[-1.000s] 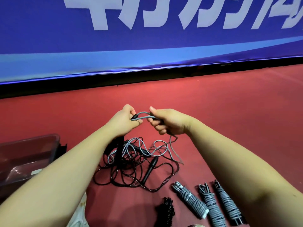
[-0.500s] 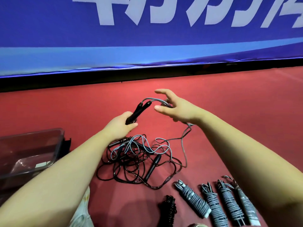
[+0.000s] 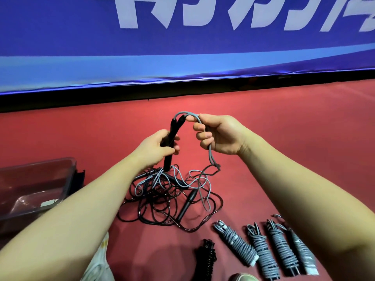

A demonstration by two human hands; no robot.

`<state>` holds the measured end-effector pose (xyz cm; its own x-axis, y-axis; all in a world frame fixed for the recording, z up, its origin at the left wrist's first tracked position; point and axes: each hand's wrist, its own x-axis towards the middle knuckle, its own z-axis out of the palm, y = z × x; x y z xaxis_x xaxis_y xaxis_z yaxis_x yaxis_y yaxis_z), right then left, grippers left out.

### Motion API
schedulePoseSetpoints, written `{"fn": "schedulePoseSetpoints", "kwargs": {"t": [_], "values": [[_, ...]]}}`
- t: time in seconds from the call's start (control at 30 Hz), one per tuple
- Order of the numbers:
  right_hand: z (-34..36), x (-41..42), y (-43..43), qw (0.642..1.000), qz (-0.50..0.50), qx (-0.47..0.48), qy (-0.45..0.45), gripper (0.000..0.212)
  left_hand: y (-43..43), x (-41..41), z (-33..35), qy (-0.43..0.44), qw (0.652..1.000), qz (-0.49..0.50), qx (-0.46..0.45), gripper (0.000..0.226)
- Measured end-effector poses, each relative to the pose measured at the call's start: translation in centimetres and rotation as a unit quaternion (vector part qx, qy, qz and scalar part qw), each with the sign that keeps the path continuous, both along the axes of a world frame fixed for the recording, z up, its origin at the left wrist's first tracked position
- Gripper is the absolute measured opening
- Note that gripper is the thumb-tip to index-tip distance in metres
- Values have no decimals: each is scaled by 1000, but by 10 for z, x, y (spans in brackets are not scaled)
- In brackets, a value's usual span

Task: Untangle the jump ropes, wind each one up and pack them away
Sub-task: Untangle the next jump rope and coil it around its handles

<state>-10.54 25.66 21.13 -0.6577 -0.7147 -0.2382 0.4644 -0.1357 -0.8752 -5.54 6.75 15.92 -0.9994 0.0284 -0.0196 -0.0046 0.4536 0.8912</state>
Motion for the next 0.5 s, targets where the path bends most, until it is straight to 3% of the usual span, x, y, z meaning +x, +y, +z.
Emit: {"fn": "schedulePoseSetpoints", "kwargs": {"t": [0.23,0.33,0.43,0.5], "values": [[3,11,-12,996,46,-54,59,17,21,-5,10,34,981,-9,189,33],[6,12,-12,994,14,0,105,13,20,-4,10,55,989,5,138,34],[1,9,-13,963,-94,133,216,28,17,-3,9,52,996,11,69,40],[-4,7,-14,952,-142,164,216,32,11,-3,8,35,999,-1,-2,42]]}}
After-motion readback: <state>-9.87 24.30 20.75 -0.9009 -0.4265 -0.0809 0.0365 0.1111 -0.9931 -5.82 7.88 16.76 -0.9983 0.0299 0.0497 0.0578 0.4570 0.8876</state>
